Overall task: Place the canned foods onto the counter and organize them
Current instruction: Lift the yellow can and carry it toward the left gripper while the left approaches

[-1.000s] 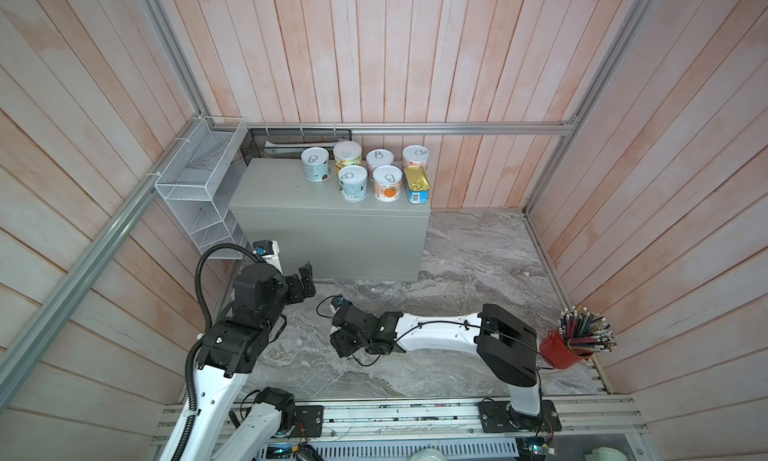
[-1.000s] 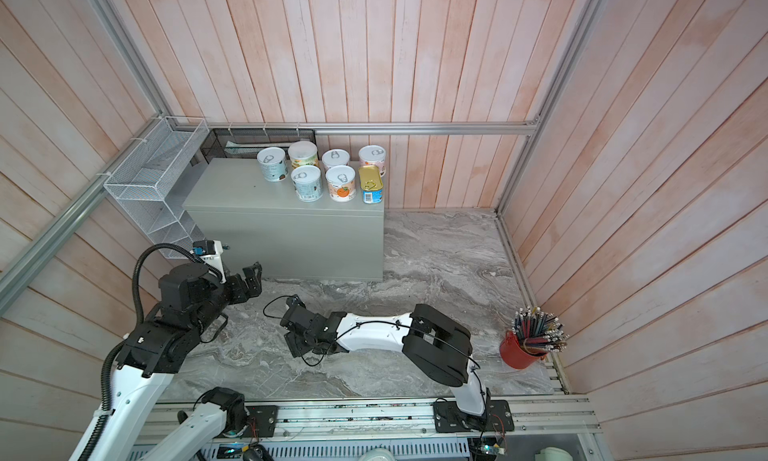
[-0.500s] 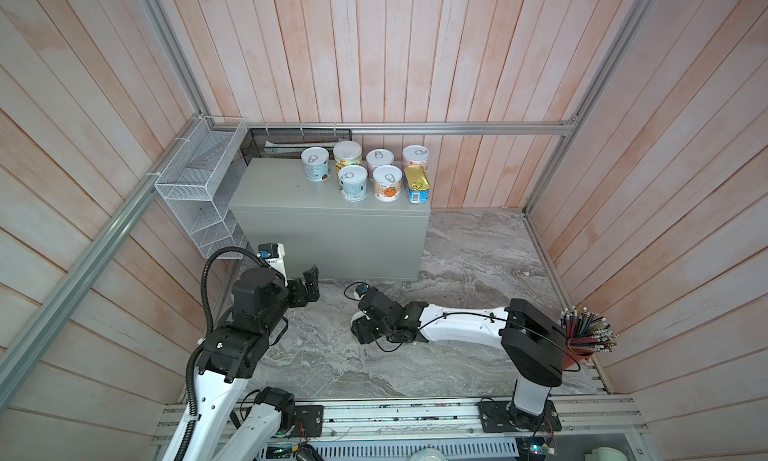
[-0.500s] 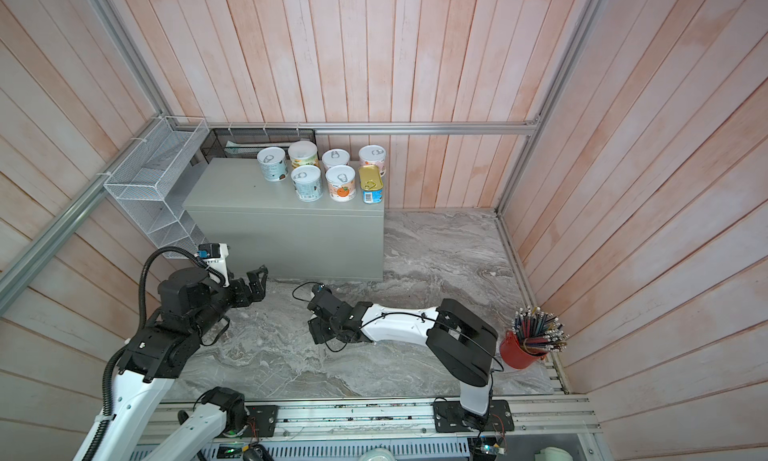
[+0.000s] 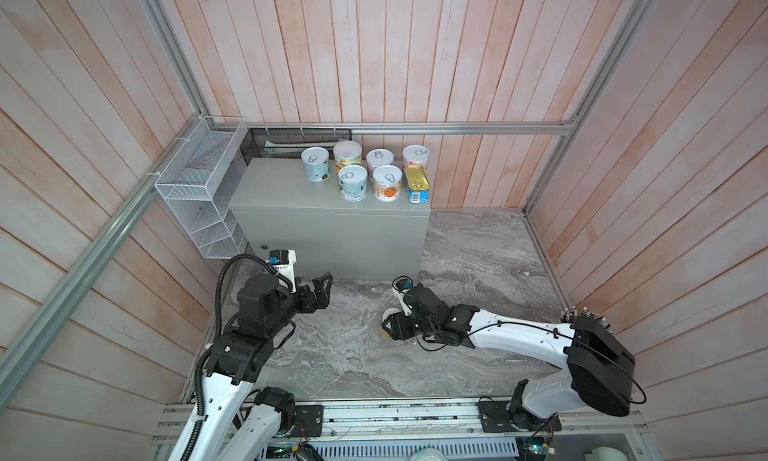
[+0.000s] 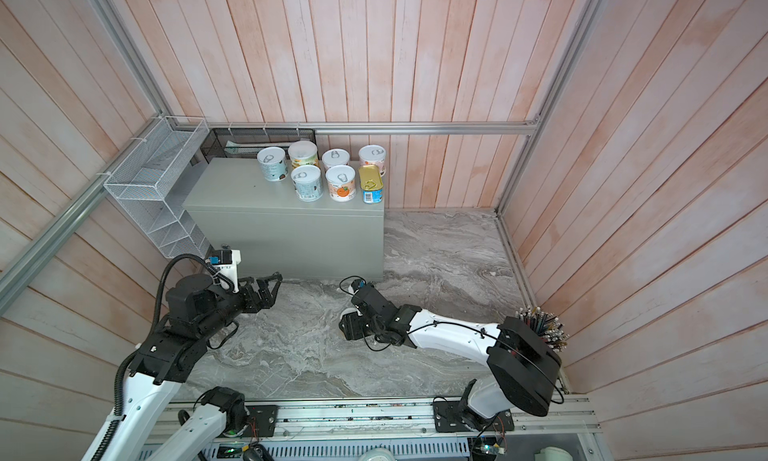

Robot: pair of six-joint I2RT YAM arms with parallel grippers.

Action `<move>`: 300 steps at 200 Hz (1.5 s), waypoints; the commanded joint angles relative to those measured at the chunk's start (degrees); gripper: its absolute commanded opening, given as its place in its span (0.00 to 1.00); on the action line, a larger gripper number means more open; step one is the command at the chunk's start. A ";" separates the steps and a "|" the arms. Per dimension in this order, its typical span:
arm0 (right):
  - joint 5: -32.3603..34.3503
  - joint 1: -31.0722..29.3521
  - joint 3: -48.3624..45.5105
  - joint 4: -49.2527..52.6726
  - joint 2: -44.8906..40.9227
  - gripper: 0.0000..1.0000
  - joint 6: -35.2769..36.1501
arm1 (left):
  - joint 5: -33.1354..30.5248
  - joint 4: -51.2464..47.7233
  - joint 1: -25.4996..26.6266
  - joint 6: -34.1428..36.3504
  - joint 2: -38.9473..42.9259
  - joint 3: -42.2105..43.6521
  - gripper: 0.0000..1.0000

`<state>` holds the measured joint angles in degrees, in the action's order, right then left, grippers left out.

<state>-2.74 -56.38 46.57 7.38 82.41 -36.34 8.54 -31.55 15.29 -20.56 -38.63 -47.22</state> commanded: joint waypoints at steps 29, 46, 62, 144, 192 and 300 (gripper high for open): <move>-0.60 2.96 -5.15 -3.42 -8.39 0.52 -2.59 | 3.74 7.24 1.85 -5.25 0.90 6.32 1.00; -0.43 3.99 -6.37 -2.87 -10.25 0.52 -2.69 | 3.80 8.87 2.33 -6.06 0.25 7.43 1.00; -0.33 4.97 -7.15 -2.01 -11.99 0.52 -2.77 | 3.73 10.58 3.13 -6.74 -0.36 7.85 1.00; -1.34 9.77 -14.53 -2.29 -21.90 0.52 -4.53 | -19.05 12.54 27.31 -0.88 -6.48 5.13 1.00; -5.56 15.10 -17.54 -1.60 -26.32 0.52 -3.59 | -22.65 17.73 38.40 4.59 -10.89 6.35 1.00; -17.65 21.77 -18.66 1.68 -33.67 0.52 -2.11 | -6.17 38.72 41.90 10.13 -12.99 19.36 1.00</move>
<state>-16.27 -35.03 27.81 10.55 50.81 -38.96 -1.80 -0.32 56.69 -12.43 -50.59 -28.84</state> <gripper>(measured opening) 0.659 0.998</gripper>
